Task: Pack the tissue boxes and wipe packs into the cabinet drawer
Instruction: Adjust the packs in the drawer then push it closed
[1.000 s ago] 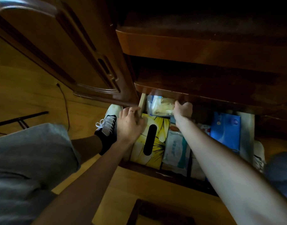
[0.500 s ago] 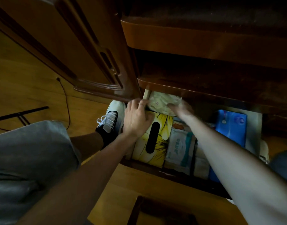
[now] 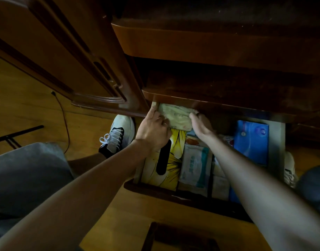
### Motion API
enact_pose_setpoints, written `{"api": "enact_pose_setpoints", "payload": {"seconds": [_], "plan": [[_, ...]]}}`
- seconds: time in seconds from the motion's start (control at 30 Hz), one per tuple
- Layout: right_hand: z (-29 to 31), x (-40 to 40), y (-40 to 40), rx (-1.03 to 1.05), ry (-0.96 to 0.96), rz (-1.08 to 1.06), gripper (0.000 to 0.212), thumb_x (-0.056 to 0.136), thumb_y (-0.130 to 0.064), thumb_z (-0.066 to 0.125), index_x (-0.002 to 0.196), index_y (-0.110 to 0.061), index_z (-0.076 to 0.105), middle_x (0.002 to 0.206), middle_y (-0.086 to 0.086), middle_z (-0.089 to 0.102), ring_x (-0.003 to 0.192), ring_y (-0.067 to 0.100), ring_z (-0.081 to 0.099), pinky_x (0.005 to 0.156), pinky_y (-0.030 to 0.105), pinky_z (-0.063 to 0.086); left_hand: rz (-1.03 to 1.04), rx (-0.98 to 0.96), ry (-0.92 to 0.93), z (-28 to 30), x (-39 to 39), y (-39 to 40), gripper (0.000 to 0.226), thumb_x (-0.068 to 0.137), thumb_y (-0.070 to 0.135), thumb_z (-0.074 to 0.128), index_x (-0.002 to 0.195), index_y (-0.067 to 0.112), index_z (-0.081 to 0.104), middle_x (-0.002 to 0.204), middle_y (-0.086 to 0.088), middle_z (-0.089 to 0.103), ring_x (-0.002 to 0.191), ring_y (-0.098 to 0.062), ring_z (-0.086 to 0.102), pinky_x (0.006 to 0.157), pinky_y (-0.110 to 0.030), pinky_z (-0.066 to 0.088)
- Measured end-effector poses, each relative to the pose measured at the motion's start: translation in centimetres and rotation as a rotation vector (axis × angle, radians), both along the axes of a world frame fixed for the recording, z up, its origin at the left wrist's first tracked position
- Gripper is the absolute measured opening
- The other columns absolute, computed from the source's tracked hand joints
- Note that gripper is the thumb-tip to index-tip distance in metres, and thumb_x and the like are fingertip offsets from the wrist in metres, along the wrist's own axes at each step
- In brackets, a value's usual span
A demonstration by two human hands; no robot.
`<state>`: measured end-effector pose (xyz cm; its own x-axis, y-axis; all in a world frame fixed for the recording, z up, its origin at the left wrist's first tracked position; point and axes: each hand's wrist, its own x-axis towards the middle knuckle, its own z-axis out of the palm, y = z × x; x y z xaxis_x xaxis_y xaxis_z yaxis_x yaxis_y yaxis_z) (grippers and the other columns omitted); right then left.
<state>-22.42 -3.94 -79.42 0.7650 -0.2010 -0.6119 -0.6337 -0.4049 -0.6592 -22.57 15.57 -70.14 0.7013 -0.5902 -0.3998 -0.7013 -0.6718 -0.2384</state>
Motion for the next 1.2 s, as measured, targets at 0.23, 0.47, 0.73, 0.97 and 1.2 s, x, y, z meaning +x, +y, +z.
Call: {"api": "enact_pose_setpoints", "payload": {"seconds": [0.23, 0.47, 0.73, 0.97, 1.2], "plan": [[0.8, 1.2, -0.5, -0.067, 0.019, 0.301, 0.048, 0.097, -0.056, 0.055, 0.135, -0.027, 0.059, 0.13, -0.002, 0.061, 0.116, 0.022, 0.058, 0.096, 0.037, 0.047, -0.073, 0.091, -0.046, 0.8, 1.0, -0.6, 0.089, 0.093, 0.046, -0.013, 0.127, 0.019, 0.064, 0.102, 0.0, 0.074, 0.124, -0.029, 0.05, 0.118, -0.06, -0.001], [0.5, -0.1, -1.1, 0.13, 0.031, 0.14, 0.046, 0.106, -0.039, 0.042, 0.14, -0.012, 0.057, 0.141, 0.014, 0.057, 0.128, 0.032, 0.054, 0.11, 0.049, 0.041, 0.088, 0.061, 0.019, -0.9, 0.3, -0.2, 0.085, 0.09, 0.061, -0.014, 0.155, 0.027, 0.031, 0.138, -0.003, 0.06, 0.14, -0.031, 0.035, 0.114, -0.067, -0.007], [0.2, 0.5, -0.1, -0.272, -0.06, 0.288, 0.06, 0.104, -0.04, 0.053, 0.158, -0.023, 0.03, 0.131, 0.007, 0.062, 0.105, 0.026, 0.064, 0.085, 0.043, 0.054, 0.201, 0.046, 0.054, -1.6, 1.1, -1.3, 0.092, 0.091, 0.073, -0.008, 0.125, 0.031, 0.067, 0.138, -0.004, 0.057, 0.141, -0.023, 0.034, 0.111, -0.065, -0.02], [4.6, -3.1, -1.8, -0.353, -0.055, 0.306, 0.083, 0.099, -0.068, 0.035, 0.163, -0.02, 0.012, 0.164, 0.01, 0.029, 0.147, 0.035, 0.032, 0.118, 0.052, 0.029, 0.206, -0.221, 0.09, 0.9, -0.7, 0.6, 0.075, 0.093, 0.064, 0.003, 0.14, 0.027, 0.049, 0.141, -0.002, 0.054, 0.137, -0.022, 0.044, 0.12, -0.061, 0.0], [11.9, -11.6, -4.7, -0.486, -0.091, 0.594, 0.071, 0.098, -0.056, 0.053, 0.156, -0.023, 0.027, 0.149, 0.008, 0.051, 0.132, 0.026, 0.051, 0.102, 0.045, 0.047, 0.061, -0.386, 0.337, 5.0, -8.2, 3.2, 0.081, 0.082, 0.085, 0.034, 0.142, 0.031, 0.045, 0.143, 0.008, 0.046, 0.127, -0.018, 0.049, 0.104, -0.038, 0.043]]}}
